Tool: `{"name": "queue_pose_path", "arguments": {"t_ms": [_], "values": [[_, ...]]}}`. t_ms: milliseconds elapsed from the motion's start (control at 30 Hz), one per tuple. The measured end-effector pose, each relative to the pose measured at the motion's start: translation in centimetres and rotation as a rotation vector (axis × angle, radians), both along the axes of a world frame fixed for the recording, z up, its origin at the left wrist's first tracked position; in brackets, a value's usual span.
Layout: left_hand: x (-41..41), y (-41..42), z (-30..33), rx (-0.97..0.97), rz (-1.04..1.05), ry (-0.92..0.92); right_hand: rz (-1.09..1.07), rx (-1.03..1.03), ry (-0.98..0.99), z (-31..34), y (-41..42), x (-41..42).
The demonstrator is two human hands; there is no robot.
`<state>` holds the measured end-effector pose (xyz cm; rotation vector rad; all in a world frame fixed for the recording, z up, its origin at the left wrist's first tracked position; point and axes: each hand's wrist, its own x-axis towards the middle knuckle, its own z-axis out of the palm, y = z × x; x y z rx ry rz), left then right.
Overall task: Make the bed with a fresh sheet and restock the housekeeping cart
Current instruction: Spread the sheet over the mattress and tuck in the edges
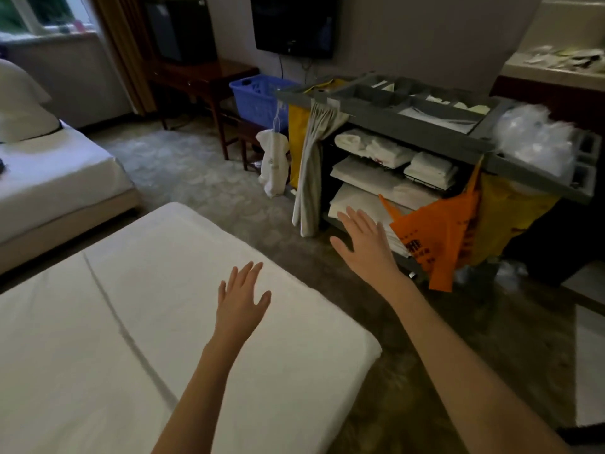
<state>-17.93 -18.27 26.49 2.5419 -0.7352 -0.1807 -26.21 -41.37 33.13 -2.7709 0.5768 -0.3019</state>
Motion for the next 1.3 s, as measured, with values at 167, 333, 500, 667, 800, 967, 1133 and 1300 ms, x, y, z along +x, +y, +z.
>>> {"name": "queue_pose_path", "arguments": {"t_ms": [167,333,500,667,800,967,1133,1300], "values": [[4.4,-11.3,-1.0,-0.015,-0.016,-0.010,0.012,0.034,0.011,-2.1,-10.9,4.0],[9.1,-30.6,-1.8,-0.168,-0.083,0.053,-0.028,0.045,0.135,-7.9,-26.5,4.7],[14.8,-48.1,1.9,-0.299,-0.124,0.074,-0.060,-0.031,0.272,-8.3,-41.2,7.1],[22.6,-53.0,5.0,-0.301,-0.040,-0.027,0.063,-0.063,0.290,-7.0,-46.9,17.6],[29.7,-49.3,3.0,-0.247,0.172,0.002,0.291,-0.029,0.248,-7.1,-45.2,29.3],[39.8,-40.3,-0.9,-0.147,0.494,0.042,0.577,-0.009,0.161,-7.3,-37.3,46.7],[51.8,-30.3,-1.3,-0.097,0.762,-0.005,0.809,0.046,0.013,-2.5,-27.4,67.7],[62.0,-24.5,0.9,-0.087,0.930,-0.045,0.934,0.098,-0.176,3.9,-20.6,83.1]]}}
